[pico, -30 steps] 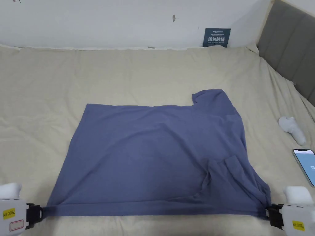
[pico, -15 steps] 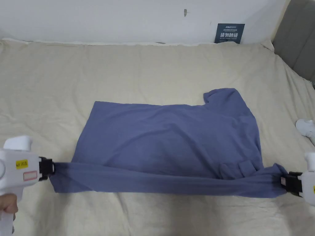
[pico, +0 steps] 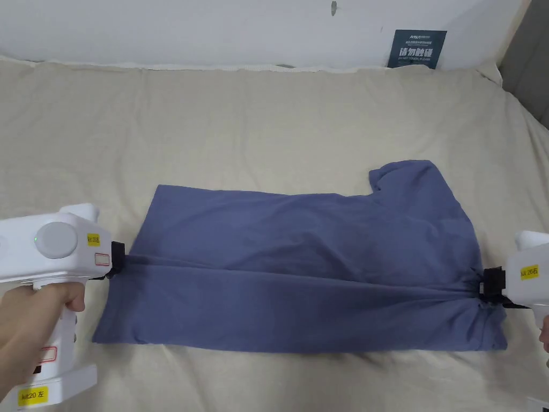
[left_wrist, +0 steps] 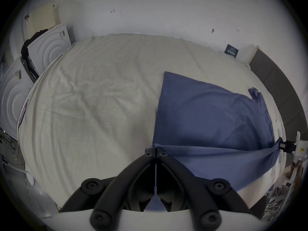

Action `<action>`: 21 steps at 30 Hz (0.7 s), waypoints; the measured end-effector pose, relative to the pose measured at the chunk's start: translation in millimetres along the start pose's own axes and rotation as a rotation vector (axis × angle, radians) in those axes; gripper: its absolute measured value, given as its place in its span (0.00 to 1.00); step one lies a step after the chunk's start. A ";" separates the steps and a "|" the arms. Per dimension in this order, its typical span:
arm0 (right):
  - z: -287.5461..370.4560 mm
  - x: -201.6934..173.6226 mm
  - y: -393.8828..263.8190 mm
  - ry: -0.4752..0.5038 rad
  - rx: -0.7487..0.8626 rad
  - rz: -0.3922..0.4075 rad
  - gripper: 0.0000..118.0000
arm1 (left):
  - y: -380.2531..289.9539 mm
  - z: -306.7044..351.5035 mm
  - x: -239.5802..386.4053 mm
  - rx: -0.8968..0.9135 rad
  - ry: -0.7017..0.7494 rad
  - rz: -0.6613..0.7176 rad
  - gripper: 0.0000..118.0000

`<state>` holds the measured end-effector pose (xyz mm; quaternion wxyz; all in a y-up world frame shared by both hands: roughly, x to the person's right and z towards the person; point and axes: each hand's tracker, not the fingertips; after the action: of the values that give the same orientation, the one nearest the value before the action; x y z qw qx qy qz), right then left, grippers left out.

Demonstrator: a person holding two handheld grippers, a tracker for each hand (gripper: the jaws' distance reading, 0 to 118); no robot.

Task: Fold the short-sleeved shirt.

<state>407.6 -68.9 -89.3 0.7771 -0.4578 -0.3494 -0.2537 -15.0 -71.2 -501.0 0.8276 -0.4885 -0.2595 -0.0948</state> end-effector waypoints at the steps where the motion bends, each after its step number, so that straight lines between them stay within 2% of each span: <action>1: -5.5 2.2 4.0 -0.006 -0.021 -0.014 0.04 | 1.4 -5.4 1.1 -0.004 0.003 -0.004 0.00; 4: -9.0 4.9 8.3 0.007 -0.015 -0.088 0.08 | 3.9 -17.5 2.8 -0.019 0.007 -0.009 0.00; 5: -8.9 8.4 9.2 0.008 -0.011 -0.127 0.26 | 3.3 -18.5 2.2 -0.014 -0.002 -0.012 0.13; 6: -5.2 11.9 7.2 0.015 0.013 -0.164 0.53 | 1.3 -16.7 1.5 0.003 -0.010 -0.009 0.48; 7: -1.1 16.4 3.8 0.018 0.025 -0.182 0.79 | -1.0 -14.2 0.2 0.024 0.013 0.001 0.89; 8: 2.7 19.4 -1.0 0.008 0.025 -0.170 0.92 | -2.2 -13.6 -1.7 0.023 0.013 0.005 0.97; 9: 7.1 21.8 -5.8 0.010 0.042 -0.171 0.92 | -5.1 -11.8 -5.8 0.009 0.023 0.020 0.94; 11: 16.1 19.2 -17.2 -0.023 0.068 -0.160 0.92 | -24.3 -17.7 -14.5 0.008 0.015 0.021 0.94; 13: 27.5 24.1 -33.5 -0.036 0.071 -0.113 0.90 | -32.4 10.4 -22.7 -0.002 0.034 0.023 0.94; 14: 33.5 25.2 -44.2 -0.047 0.087 -0.096 0.89 | -40.6 14.8 -27.1 -0.015 0.033 0.018 0.89; 15: 38.9 25.3 -53.8 -0.052 0.096 -0.081 0.88 | -48.9 19.6 -30.9 -0.030 0.033 0.027 0.66; 16: 43.7 25.4 -64.9 -0.031 0.100 -0.054 0.85 | -48.4 46.7 -38.0 -0.014 0.015 0.044 0.21; 17: 47.0 25.2 -74.1 -0.020 0.096 -0.028 0.64 | -54.5 53.5 -40.6 -0.003 -0.015 0.040 0.00; 19: 52.9 21.3 -92.7 -0.031 0.104 0.038 0.00 | -68.4 59.6 -43.3 0.012 0.005 0.078 0.00; 20: 53.9 20.7 -101.8 -0.042 0.106 0.047 0.00 | -72.2 64.8 -46.1 -0.046 -0.010 0.030 0.00; 21: 58.3 18.0 -107.5 -0.046 0.100 0.018 0.00 | -77.9 66.0 -44.3 -0.063 -0.011 0.016 0.00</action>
<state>324.0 -67.0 1.7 0.7932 -0.4271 -0.3752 -0.2182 -106.8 -58.2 -439.4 0.8113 -0.5167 -0.2569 -0.0938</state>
